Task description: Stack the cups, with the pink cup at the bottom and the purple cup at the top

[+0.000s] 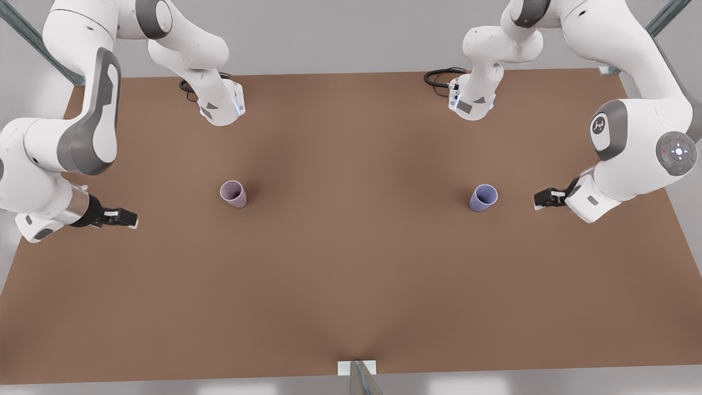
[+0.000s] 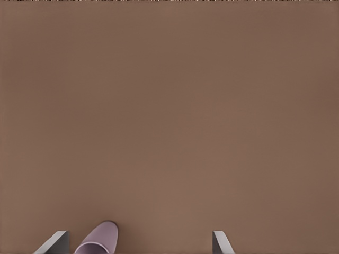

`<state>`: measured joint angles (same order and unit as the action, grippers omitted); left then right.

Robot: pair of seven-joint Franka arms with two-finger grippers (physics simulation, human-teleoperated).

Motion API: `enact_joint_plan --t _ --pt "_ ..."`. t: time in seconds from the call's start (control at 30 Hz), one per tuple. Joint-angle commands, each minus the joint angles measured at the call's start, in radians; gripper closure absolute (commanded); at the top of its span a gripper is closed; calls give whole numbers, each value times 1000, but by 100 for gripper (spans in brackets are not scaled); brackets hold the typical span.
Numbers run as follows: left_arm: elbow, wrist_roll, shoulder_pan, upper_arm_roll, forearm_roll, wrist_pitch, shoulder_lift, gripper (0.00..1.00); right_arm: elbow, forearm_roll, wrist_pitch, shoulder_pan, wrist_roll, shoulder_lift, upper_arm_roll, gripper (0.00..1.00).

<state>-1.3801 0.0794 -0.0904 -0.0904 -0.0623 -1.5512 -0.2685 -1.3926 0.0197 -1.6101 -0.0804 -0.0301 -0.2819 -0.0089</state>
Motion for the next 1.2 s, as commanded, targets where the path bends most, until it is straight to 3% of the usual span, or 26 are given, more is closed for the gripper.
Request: enact_joint_plan --t 0.0,0.17,0.37,0.63,1.17 --pt "1 17 1 0 1 -16 0 0 -43 -14 -79 1 12 21 1 0" --pt "-4 17 1 -5 -4 -38 0 0 -359 -11 -174 5 -45 136 84 0" --pt "-10 17 1 -6 -7 -47 -12 0 -592 -14 -237 27 -54 147 132 0" --pt "-13 17 1 -8 -7 -47 -29 0 -908 -9 -622 79 -85 153 173 0" --pt "-20 17 1 -8 -7 -47 -37 0 -991 -9 -708 90 -182 124 179 0"
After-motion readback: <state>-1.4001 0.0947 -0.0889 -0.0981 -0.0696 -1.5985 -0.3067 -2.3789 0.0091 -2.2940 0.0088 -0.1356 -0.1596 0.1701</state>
